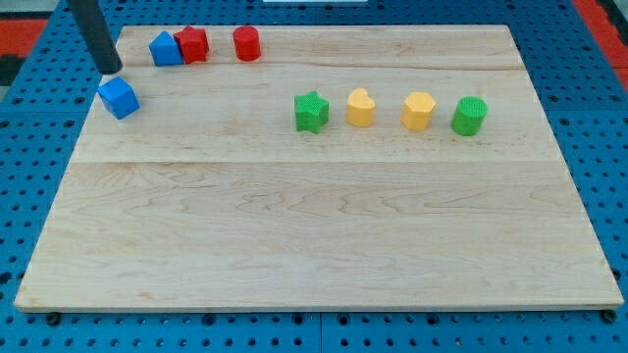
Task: Move the blue triangle slightly down
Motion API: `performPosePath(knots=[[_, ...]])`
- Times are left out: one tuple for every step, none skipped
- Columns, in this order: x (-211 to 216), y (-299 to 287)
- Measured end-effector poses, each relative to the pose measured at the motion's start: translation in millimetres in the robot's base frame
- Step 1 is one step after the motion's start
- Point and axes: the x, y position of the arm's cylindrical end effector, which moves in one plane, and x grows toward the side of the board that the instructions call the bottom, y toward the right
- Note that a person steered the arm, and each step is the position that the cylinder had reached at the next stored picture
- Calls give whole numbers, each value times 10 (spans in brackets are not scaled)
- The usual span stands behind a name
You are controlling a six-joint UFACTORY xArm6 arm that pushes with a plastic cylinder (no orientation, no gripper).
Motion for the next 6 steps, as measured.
performPosePath(knots=[[-418, 271], [-396, 547], [44, 1178], [596, 1196], [257, 994], [-146, 821]])
